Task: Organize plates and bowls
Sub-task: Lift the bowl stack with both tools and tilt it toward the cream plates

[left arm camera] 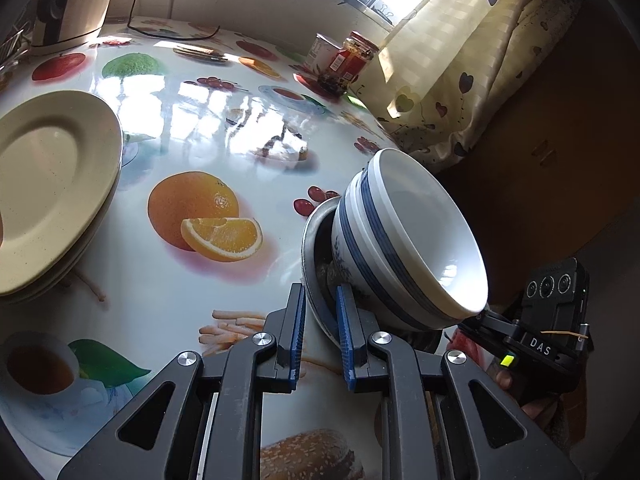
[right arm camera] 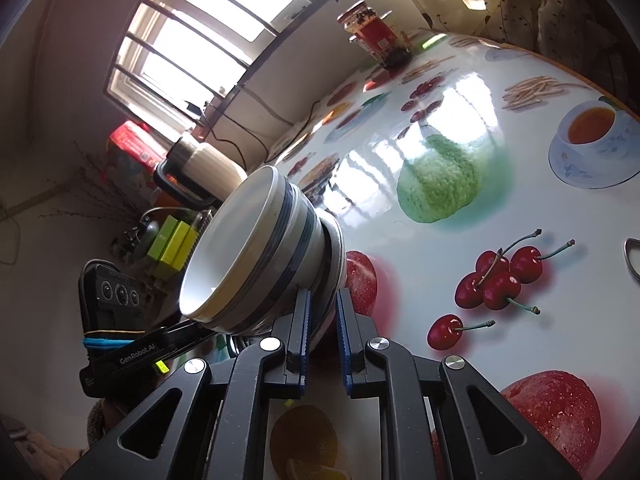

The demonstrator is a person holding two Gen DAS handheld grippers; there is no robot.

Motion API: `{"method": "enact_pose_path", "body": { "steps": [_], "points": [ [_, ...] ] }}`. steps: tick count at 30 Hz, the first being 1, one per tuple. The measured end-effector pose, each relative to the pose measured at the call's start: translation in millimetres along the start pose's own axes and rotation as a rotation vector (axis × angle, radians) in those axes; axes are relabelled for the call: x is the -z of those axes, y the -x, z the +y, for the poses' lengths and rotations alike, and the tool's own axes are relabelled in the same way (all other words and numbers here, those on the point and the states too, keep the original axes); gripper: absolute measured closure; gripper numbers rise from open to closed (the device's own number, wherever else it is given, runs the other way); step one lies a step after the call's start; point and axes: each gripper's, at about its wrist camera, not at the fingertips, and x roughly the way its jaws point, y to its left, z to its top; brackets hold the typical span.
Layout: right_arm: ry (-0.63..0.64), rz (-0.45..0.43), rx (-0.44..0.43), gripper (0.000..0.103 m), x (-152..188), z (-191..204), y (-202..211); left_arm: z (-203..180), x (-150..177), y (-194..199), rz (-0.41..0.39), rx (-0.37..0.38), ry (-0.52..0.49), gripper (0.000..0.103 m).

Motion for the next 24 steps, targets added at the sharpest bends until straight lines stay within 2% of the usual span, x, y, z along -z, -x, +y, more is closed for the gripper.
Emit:
{"method": "enact_pose_path", "body": {
  "steps": [5, 9, 14, 17, 24],
  "points": [
    [-0.009, 0.007, -0.003, 0.091, -0.2, -3.1, 4.8, 4.3, -9.2, -0.9, -0.014, 0.000, 0.015, 0.087],
    [-0.051, -0.013, -0.008, 0.090, -3.1, -9.3, 6.2, 8.6, -13.8, -9.9, 0.009, 0.016, 0.041, 0.087],
    [-0.058, -0.005, -0.013, 0.090, -5.6, -11.8, 3.4, 4.3, -14.5, -15.6, 0.021, 0.003, 0.012, 0.087],
    [-0.096, -0.002, -0.050, 0.090, -6.2, -19.0, 2.0, 4.7, -14.7, -15.2, 0.020, 0.005, 0.007, 0.087],
    [-0.066, 0.004, -0.073, 0.090, -6.5, -16.9, 1.7, -3.8, -14.3, -14.2, 0.010, -0.024, -0.046, 0.092]
  ]
}}
